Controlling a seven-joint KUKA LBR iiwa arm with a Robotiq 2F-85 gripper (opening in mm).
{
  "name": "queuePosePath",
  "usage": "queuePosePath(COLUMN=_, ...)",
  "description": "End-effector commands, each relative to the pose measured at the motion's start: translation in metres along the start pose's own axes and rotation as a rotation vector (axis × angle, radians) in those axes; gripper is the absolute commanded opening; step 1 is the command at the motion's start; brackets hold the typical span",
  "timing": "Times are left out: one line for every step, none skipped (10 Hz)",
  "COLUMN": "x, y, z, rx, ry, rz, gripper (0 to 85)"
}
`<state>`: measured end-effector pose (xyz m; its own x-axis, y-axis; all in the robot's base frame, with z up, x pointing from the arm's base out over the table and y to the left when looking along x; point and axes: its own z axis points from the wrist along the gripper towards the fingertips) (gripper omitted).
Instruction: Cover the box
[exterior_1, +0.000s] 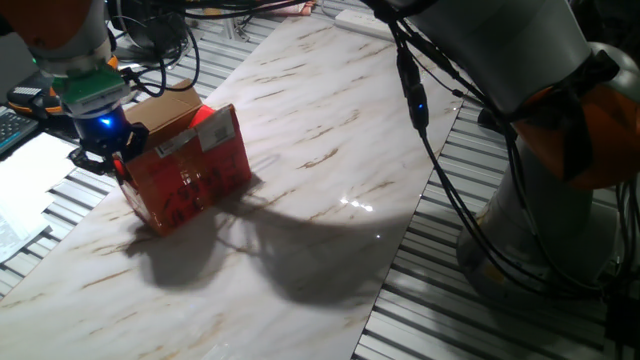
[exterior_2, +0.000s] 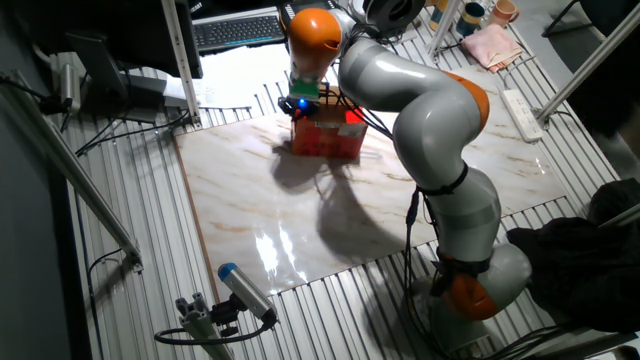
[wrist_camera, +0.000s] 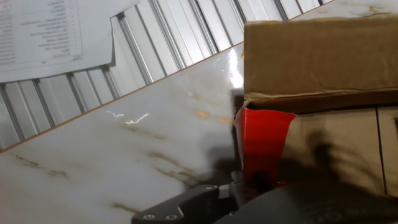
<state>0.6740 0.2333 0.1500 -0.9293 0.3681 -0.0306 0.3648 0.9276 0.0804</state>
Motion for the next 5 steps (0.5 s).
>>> queuePosePath(x=0.0, y=0.0, z=-0.001, rx=-0.002, ry=0.005, rz=0.0, gripper=0.0)
queuePosePath(x=0.0, y=0.0, z=-0.003, rx=-0.008, ry=0.028, rz=-0.003, gripper=0.0)
queuePosePath(x=0.0, y=0.002, z=-0.009, rx=-0.002, ry=0.043, rz=0.003, gripper=0.0)
queuePosePath(x=0.0, y=0.003, z=-0.012, rx=0.006, ry=0.042, rz=0.009, gripper=17.0)
queuePosePath(x=0.0, y=0.004, z=-0.013, rx=0.008, ry=0.037, rz=0.01, gripper=17.0)
